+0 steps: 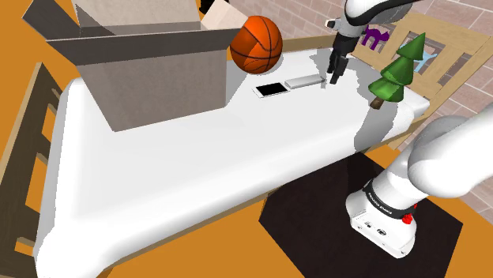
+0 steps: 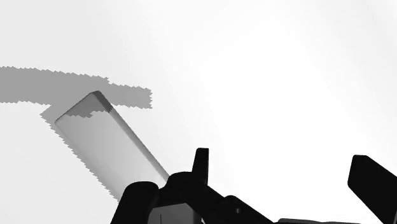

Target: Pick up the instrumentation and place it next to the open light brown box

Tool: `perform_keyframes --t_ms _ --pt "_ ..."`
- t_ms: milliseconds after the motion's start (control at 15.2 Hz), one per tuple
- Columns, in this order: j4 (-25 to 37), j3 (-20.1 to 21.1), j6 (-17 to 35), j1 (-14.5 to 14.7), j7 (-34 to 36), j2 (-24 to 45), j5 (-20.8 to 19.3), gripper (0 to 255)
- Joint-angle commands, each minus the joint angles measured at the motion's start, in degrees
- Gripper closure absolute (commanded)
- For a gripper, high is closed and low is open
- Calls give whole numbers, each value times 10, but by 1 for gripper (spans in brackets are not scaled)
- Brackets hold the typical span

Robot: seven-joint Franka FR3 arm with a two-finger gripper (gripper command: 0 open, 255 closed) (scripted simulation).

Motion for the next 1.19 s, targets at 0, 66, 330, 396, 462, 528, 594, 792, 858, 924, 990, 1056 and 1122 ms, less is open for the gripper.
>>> perform_keyframes --t_ms 0,66,330,396,462,528,594,792,858,924,990,1056,1122 --pt "24 -22 31 13 -71 48 16 0" --pt "38 -31 43 19 -105 73 28 0" --pt "101 -53 82 32 -246 173 91 0" --pt "119 -54 89 32 -281 198 110 0" --pt "137 -52 94 29 -315 223 128 0" --pt "156 -49 98 26 -349 247 147 0" --pt "176 -44 102 21 -381 271 164 0" --pt "174 -39 116 16 -391 285 174 0" --pt "171 -37 122 15 -394 289 178 0" --pt "169 -36 129 13 -396 294 182 0" --pt "166 -35 136 12 -399 299 186 0" --pt "164 -34 142 11 -402 305 190 0" --pt "161 -31 152 9 -406 313 196 0"
